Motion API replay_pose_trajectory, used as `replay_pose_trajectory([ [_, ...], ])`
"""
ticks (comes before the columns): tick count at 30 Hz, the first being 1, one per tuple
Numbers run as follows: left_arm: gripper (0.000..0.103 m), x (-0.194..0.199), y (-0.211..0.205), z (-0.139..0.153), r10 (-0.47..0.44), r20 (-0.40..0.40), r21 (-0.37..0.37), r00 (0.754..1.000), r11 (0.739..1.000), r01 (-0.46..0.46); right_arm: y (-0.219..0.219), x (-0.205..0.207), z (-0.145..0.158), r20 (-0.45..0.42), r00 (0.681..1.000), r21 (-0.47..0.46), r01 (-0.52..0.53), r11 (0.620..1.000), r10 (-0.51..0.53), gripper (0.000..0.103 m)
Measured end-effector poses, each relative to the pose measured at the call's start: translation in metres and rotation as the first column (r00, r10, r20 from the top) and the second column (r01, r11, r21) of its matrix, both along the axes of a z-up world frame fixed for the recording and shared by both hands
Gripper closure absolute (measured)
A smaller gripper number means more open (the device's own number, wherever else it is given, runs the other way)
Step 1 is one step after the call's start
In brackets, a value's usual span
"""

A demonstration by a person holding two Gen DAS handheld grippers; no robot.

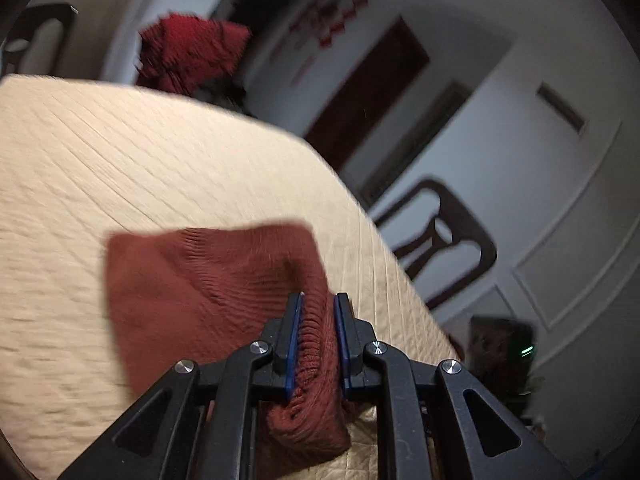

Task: Fold small clothes

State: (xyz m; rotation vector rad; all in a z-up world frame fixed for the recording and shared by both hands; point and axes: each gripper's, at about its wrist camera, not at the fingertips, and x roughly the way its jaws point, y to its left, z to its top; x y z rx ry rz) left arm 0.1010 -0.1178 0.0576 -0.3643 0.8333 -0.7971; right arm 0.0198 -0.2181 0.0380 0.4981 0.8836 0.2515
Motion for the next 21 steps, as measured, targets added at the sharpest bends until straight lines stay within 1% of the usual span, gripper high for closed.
replay_pose_trajectory([
  [2,0.086,0.006,-0.018,-0.018,-0.050,-0.058,0.023,0.997,0.998,0.052,-0.006,-0.002,-0.001,-0.004,1.000,0.011,0.015,1.000,-0.015,0.094],
  [3,0.086,0.008,-0.023,-0.024,-0.066,-0.082,0.024,0.994,0.997,0.068,-0.009,-0.002,-0.002,-0.008,1.000,0.018,0.022,1.000,-0.022,0.092],
  [4,0.086,0.007,-0.023,-0.023,-0.072,-0.082,0.021,0.994,0.997,0.074,-0.012,-0.004,-0.004,-0.012,1.000,0.034,0.027,0.999,-0.026,0.088],
  [6,0.083,0.000,-0.017,-0.010,-0.082,-0.041,-0.011,0.996,0.997,0.081,-0.016,-0.006,-0.004,-0.008,1.000,0.076,0.022,0.997,-0.021,0.080],
  [7,0.076,-0.007,-0.011,-0.002,-0.082,-0.019,-0.029,0.996,0.996,0.081,-0.017,-0.006,-0.004,-0.001,1.000,0.100,0.015,0.995,-0.015,0.068],
  [8,0.072,-0.012,-0.002,0.008,-0.067,0.014,-0.042,0.998,0.997,0.068,-0.018,-0.006,-0.003,0.006,1.000,0.126,0.008,0.992,-0.009,0.056],
  [9,0.067,-0.014,0.007,0.015,-0.044,0.047,-0.037,0.998,0.998,0.046,-0.019,-0.006,-0.003,0.013,1.000,0.158,-0.001,0.988,-0.001,0.054],
  [11,0.067,-0.017,0.023,0.023,0.029,0.097,0.011,0.995,0.999,-0.031,-0.018,-0.002,-0.002,0.024,1.000,0.230,-0.022,0.973,0.017,0.054],
  [13,0.067,-0.017,0.038,0.023,0.088,0.114,0.058,0.990,0.994,-0.095,-0.014,0.006,-0.002,0.022,0.999,0.273,-0.045,0.961,0.040,0.054],
  [14,0.067,-0.017,0.044,0.019,0.112,0.114,0.083,0.987,0.989,-0.122,-0.012,0.010,-0.002,0.018,0.998,0.280,-0.057,0.958,0.054,0.053],
  [15,0.067,-0.016,0.054,0.012,0.130,0.107,0.104,0.986,0.984,-0.141,-0.008,0.014,-0.002,0.013,0.997,0.286,-0.072,0.956,0.071,0.053],
  [18,0.067,-0.019,0.067,-0.009,0.166,0.074,0.151,0.983,0.973,-0.176,0.001,0.030,-0.006,-0.018,0.993,0.322,-0.101,0.941,0.113,0.053],
  [21,0.067,-0.020,0.067,-0.026,0.178,0.043,0.160,0.983,0.970,-0.182,0.006,0.043,-0.012,-0.052,0.990,0.345,-0.108,0.932,0.134,0.053],
])
